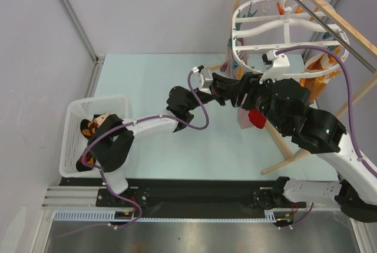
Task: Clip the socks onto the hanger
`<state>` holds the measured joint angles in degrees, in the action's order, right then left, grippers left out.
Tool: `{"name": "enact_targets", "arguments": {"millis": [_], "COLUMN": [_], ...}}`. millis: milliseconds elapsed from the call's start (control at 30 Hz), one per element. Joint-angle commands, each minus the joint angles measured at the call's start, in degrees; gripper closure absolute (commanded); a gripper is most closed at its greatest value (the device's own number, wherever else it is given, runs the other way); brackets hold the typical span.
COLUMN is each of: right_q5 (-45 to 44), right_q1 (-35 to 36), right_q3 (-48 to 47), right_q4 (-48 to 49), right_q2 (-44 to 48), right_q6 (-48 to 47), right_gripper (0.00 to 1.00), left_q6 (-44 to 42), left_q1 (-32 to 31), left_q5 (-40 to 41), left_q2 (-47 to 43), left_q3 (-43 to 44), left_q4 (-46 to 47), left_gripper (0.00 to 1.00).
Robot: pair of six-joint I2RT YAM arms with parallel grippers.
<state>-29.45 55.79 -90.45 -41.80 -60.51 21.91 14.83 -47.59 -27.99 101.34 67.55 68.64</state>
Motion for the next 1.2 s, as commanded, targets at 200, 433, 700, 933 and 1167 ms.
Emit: {"name": "enact_targets", "arguments": {"millis": [200, 433, 700, 933, 1167], "right_q5": [-6.23, -6.58, -6.06, -5.27, -5.09], "right_q1": [0.55, 0.55, 0.55, 0.55, 0.55], "right_q3": [0.36, 1.6, 1.6, 1.51, 1.6], "right_q4": [0.58, -0.47, -0.74, -0.56, -0.48], "right_q2": [6.97, 10.49, 11.82, 11.64, 11.64], "right_q6": [2.08, 1.2, 1.11, 1.03, 0.85], "right_gripper": [0.41, 0.41, 0.42, 0.42, 0.42], "left_q6": [-3.24, -2.7, -1.39, 2.4, 3.71], "left_q1": [-1.19, -1.36, -1.36, -1.36, -1.63], "left_q5": [-7.95, -9.63, -8.93, -5.94, -8.22], "left_q2": [0.61, 2.72, 5.27, 7.38, 8.17], "left_q3": [3.98, 7.15, 12.16, 14.01, 12.96], "left_q4": [-2.9, -5.87, -10.9, -10.64, -4.92], "left_gripper": [0.55, 0.49, 0.47, 0.5, 0.46]}}
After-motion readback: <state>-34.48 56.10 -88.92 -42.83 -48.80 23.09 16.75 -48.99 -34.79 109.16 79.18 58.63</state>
